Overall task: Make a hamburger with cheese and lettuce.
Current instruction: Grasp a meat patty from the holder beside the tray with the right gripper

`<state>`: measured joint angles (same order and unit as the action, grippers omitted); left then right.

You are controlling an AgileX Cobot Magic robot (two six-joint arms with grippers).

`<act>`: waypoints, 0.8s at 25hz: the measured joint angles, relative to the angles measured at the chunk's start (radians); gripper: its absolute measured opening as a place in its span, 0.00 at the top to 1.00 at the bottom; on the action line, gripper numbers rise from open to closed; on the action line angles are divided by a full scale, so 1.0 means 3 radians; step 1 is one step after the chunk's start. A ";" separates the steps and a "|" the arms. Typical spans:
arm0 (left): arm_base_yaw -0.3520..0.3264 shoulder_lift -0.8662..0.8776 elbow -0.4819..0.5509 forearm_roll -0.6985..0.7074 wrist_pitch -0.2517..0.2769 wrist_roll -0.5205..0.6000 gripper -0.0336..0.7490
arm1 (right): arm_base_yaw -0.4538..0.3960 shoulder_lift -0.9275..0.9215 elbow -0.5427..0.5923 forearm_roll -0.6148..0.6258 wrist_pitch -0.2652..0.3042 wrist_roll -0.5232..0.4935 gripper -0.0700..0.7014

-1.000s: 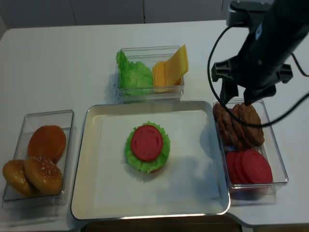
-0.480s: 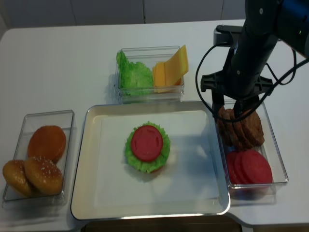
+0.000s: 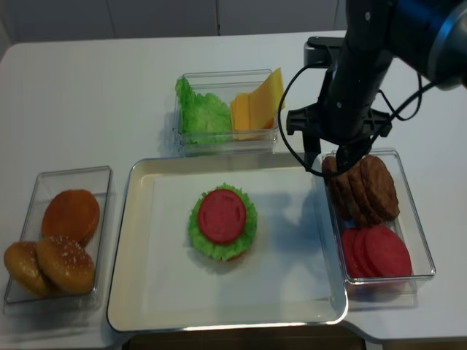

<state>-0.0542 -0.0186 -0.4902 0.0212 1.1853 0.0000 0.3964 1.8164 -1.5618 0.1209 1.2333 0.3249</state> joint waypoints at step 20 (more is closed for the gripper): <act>0.0000 0.0000 0.0000 0.0000 0.0000 0.0000 0.43 | 0.0002 0.0209 -0.0005 -0.0098 0.0000 0.0000 0.32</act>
<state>-0.0542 -0.0186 -0.4902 0.0212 1.1853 0.0000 0.3969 1.8790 -1.5633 0.0915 1.2333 0.3249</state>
